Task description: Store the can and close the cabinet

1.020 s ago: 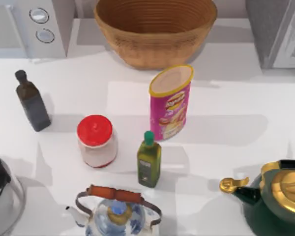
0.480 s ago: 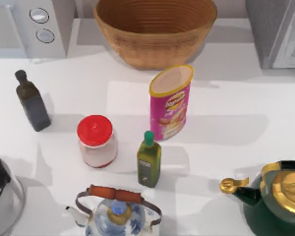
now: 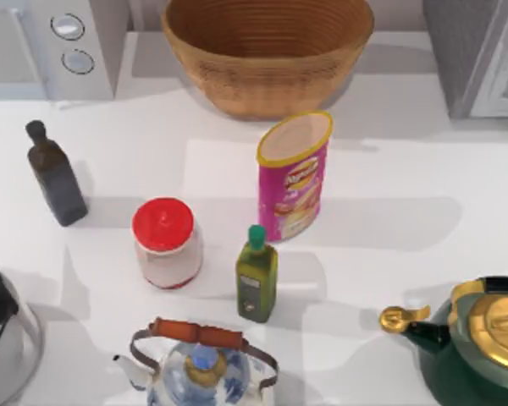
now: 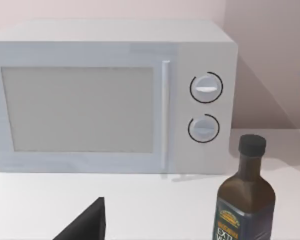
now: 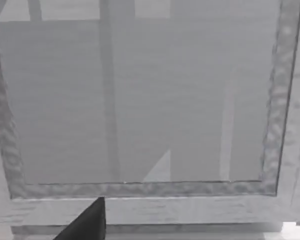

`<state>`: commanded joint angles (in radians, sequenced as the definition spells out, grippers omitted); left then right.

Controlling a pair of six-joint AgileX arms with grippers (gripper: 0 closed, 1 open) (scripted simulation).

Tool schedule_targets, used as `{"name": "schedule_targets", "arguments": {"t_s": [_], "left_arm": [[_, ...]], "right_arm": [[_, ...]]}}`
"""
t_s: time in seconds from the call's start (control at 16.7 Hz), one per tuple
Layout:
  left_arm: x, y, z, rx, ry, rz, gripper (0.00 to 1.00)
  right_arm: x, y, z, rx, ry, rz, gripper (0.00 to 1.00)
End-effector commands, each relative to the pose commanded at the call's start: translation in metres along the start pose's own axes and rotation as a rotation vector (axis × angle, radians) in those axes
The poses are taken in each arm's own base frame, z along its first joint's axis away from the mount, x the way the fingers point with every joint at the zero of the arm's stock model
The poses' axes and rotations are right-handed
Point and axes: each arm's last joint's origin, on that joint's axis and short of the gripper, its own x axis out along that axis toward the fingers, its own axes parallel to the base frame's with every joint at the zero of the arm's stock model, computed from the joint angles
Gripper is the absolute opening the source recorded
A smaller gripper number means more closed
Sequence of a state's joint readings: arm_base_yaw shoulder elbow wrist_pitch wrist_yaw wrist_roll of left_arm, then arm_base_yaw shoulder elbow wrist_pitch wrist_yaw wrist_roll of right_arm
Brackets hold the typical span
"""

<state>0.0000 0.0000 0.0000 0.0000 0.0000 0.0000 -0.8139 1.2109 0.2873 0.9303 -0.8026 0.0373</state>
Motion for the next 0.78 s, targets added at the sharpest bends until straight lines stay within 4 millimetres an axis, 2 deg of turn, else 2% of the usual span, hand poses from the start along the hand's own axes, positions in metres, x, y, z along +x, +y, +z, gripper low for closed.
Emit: {"name": "schedule_targets", "arguments": {"t_s": [0.18,0.36,0.78], "left_arm": [[0.0,0.0,0.0,0.0,0.0,0.0,1.0],[0.0,0.0,0.0,0.0,0.0,0.0,1.0],[0.0,0.0,0.0,0.0,0.0,0.0,1.0]], "right_arm": [[-0.003,-0.034,-0.012,-0.005,-0.002,0.004,1.0],[-0.01,-0.055,-0.022,-0.017,-0.007,0.002,1.0],[-0.011,-0.058,-0.025,-0.018,-0.006,0.005,1.0]]}}
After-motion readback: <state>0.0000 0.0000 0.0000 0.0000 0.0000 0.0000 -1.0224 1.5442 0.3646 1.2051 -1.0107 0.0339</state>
